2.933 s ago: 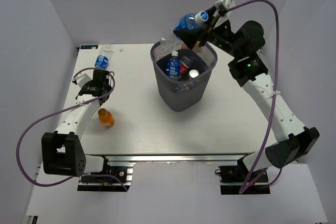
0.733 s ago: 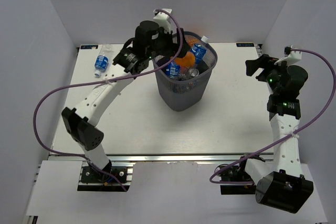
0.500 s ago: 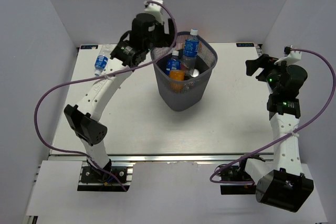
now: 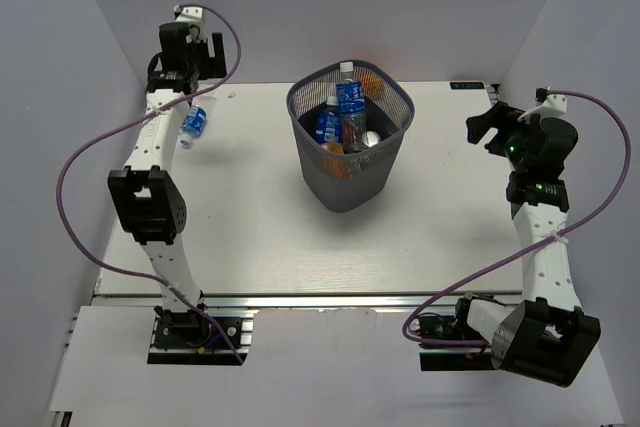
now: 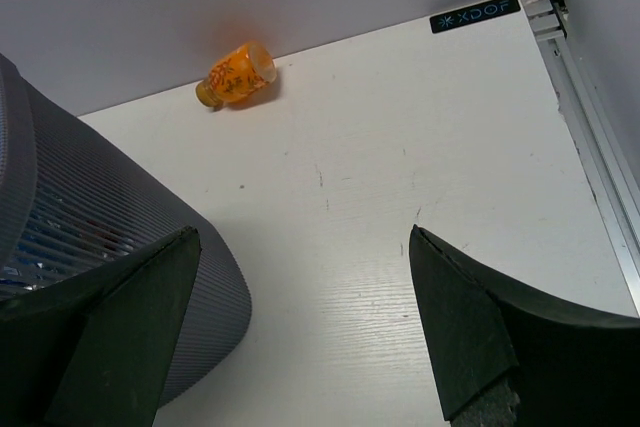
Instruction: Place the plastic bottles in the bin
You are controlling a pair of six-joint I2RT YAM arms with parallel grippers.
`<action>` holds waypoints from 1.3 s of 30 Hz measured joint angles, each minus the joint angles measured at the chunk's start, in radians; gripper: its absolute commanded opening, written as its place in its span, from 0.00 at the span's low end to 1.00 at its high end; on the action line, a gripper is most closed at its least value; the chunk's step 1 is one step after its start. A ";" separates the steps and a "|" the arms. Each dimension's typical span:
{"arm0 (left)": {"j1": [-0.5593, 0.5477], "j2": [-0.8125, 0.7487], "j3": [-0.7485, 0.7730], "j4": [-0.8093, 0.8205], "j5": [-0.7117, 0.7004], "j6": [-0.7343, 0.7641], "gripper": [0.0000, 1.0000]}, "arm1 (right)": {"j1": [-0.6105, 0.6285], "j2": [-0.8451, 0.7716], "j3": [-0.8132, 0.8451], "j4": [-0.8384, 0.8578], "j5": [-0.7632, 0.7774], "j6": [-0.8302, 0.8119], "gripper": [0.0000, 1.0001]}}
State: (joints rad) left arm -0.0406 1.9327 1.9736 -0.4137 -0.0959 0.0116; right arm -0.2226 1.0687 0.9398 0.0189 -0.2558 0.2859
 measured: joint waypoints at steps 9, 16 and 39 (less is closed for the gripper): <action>0.148 0.262 0.029 0.012 0.094 0.129 0.98 | 0.000 0.041 0.010 -0.025 0.000 0.000 0.89; 0.176 0.462 0.130 0.017 0.110 0.149 0.98 | 0.000 0.043 0.011 -0.023 -0.011 0.007 0.89; 0.134 0.253 0.014 0.024 0.395 0.049 0.43 | 0.000 0.007 -0.015 -0.008 -0.048 0.040 0.89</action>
State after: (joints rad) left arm 0.0937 2.1857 1.9873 -0.3901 0.2989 0.0605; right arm -0.2222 1.0756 0.9245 0.0109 -0.3035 0.3264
